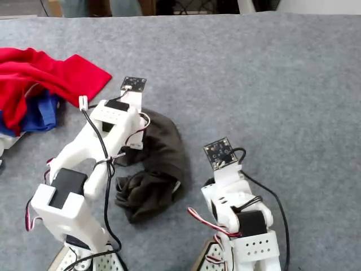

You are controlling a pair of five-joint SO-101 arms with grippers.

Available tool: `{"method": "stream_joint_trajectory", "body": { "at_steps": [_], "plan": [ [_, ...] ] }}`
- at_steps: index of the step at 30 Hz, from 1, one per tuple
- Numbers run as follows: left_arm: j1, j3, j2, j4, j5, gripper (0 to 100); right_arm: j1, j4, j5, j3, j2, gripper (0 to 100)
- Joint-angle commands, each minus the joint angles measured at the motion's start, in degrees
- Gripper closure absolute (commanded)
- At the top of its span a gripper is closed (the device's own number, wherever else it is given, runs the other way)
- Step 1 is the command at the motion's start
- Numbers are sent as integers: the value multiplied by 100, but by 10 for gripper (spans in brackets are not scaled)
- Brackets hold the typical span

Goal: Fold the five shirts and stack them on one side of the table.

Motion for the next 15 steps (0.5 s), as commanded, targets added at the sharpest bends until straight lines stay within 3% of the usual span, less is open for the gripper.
{"method": "stream_joint_trajectory", "body": {
  "at_steps": [1,8,15],
  "plan": [
    [-171,180,-26,123,-237,972,35,9,-18,-13,-31,984],
    [-75,444,-352,369,-264,972,35,9,-18,-13,-31,984],
    [-541,804,-1134,431,-273,972,35,9,-18,-13,-31,984]
  ]
}}
